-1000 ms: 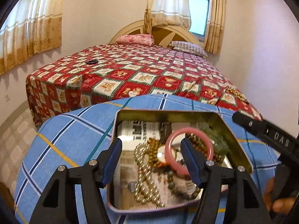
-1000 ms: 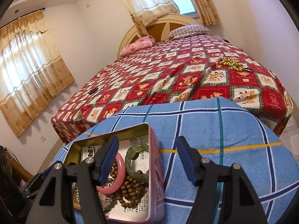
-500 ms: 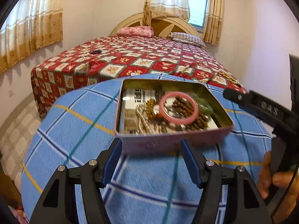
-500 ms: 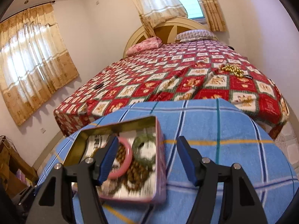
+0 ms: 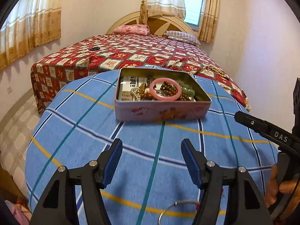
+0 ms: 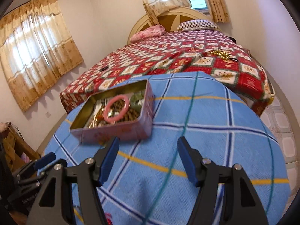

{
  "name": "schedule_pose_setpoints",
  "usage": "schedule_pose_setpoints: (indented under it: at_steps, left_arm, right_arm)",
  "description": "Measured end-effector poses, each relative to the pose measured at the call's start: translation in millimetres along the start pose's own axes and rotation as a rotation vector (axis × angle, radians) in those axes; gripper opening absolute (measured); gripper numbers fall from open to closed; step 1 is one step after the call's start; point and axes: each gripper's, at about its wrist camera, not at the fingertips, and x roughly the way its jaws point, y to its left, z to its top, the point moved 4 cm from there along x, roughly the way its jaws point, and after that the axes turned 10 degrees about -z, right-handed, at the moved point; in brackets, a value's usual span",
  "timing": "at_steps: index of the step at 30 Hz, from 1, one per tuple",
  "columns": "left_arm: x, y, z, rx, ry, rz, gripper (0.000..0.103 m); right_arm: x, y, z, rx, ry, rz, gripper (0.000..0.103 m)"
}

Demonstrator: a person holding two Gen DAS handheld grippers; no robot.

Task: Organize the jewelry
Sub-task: 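Withdraw both grippers from the tin back over the cloth, then grasp the large silver hoop with left gripper while right gripper nears the red tassel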

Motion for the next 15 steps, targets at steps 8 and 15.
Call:
schedule_pose_setpoints:
  at_steps: [8, 15]
  left_arm:
    - [-17.4, -12.5, -21.8, 0.055, 0.026, 0.008, 0.065]
    - [-27.6, -8.2, -49.3, 0.035, 0.111, -0.011, 0.065]
  right_arm:
    - [-13.8, 7.0, -22.4, -0.056, 0.034, 0.006, 0.068]
    - [-30.2, 10.3, -35.4, -0.104, 0.02, -0.001, 0.068]
